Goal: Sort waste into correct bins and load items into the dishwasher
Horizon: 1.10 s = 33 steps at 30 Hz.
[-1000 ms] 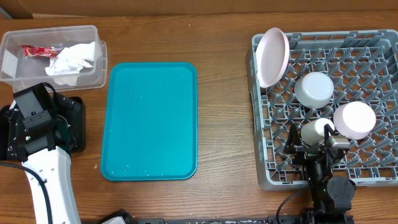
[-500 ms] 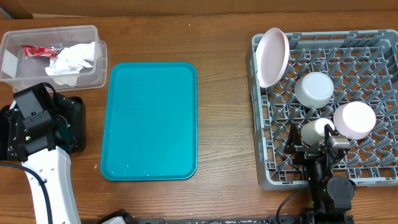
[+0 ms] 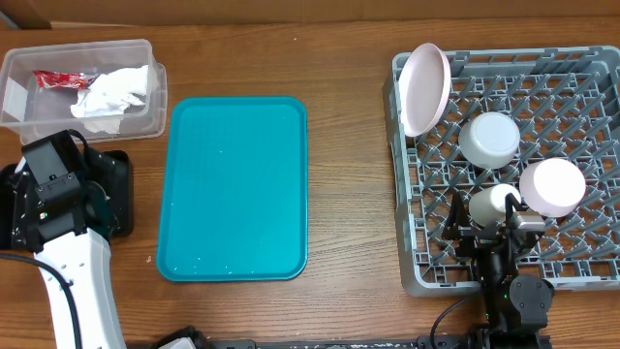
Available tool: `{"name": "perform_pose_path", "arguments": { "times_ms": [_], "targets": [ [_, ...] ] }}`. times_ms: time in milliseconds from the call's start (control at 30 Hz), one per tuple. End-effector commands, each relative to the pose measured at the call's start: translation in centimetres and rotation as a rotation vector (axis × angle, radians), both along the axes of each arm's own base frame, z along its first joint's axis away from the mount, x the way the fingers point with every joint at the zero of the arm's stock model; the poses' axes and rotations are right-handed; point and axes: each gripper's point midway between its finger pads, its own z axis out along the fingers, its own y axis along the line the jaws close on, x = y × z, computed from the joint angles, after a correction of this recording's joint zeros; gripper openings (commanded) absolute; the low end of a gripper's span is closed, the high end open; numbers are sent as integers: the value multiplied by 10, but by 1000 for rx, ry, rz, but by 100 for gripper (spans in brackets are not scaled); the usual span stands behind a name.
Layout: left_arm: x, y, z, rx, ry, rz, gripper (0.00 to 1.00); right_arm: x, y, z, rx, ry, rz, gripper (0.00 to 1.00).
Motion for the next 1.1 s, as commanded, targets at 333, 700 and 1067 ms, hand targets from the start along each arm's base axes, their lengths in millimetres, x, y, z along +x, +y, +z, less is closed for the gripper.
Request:
{"name": "perform_pose_path", "arguments": {
  "times_ms": [333, 700, 1067],
  "targets": [
    [-46, -29, 22, -30, -26, -14, 100, 0, -3, -1, -7, -7, -15, 100],
    [12, -119, -10, 72, -399, -590, 100, 0, -3, -1, -7, -8, -15, 100],
    [-15, -134, -44, 240, -546, -685, 100, 0, -3, -1, -7, -7, -15, 100]
  ]
}}
